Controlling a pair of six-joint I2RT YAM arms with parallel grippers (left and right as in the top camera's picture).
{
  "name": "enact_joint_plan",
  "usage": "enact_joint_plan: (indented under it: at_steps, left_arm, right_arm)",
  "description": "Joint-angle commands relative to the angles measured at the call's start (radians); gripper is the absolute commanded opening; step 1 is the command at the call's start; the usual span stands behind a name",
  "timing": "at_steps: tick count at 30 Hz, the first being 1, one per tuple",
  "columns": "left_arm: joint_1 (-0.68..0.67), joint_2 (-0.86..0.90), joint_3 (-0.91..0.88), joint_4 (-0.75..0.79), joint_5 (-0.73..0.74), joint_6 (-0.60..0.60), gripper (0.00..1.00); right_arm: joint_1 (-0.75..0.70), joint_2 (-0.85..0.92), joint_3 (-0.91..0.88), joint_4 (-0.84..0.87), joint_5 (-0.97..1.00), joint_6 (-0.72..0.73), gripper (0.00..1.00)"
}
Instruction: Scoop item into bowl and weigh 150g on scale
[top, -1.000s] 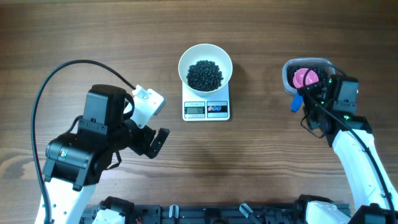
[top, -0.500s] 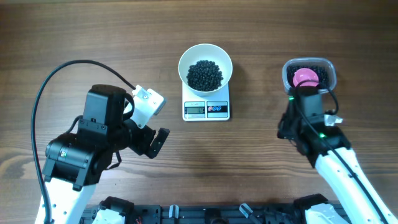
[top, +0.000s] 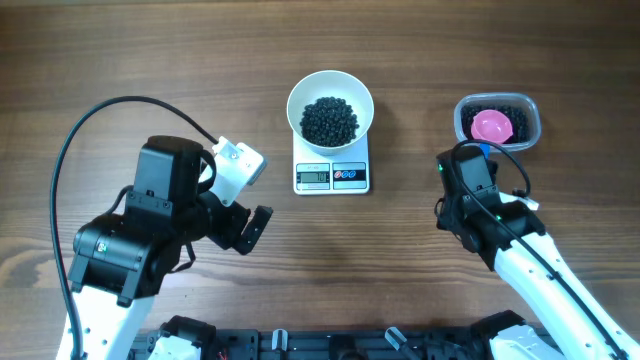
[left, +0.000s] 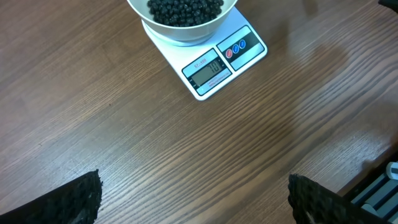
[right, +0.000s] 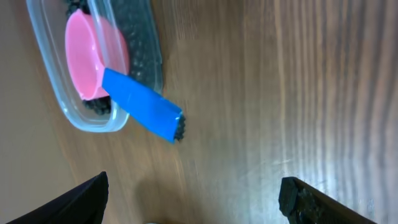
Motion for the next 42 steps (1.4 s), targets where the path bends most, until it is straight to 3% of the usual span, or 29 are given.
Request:
enact_joint_plan:
  at_steps: [1, 10, 17, 36, 42]
  left_arm:
    - [0.007, 0.0, 0.019, 0.003, 0.019, 0.021, 1.0]
    - [0.007, 0.0, 0.019, 0.003, 0.019, 0.02, 1.0]
    - [0.007, 0.0, 0.019, 0.003, 0.019, 0.021, 1.0]
    - [0.007, 0.0, 0.019, 0.003, 0.019, 0.021, 1.0]
    - [0.007, 0.0, 0.019, 0.003, 0.019, 0.02, 1.0]
  right_arm:
    - [0.006, 0.006, -0.01, -0.009, 0.024, -0.09, 0.91]
    - [0.006, 0.093, -0.01, 0.014, 0.134, -0.158, 0.85]
    - [0.006, 0.257, -0.01, 0.257, 0.134, -0.319, 0.87]
    - [0.007, 0.264, -0.01, 0.163, 0.248, -0.422, 0.85]
    - [0.006, 0.264, -0.01, 0.211, 0.314, -0.447, 0.75]
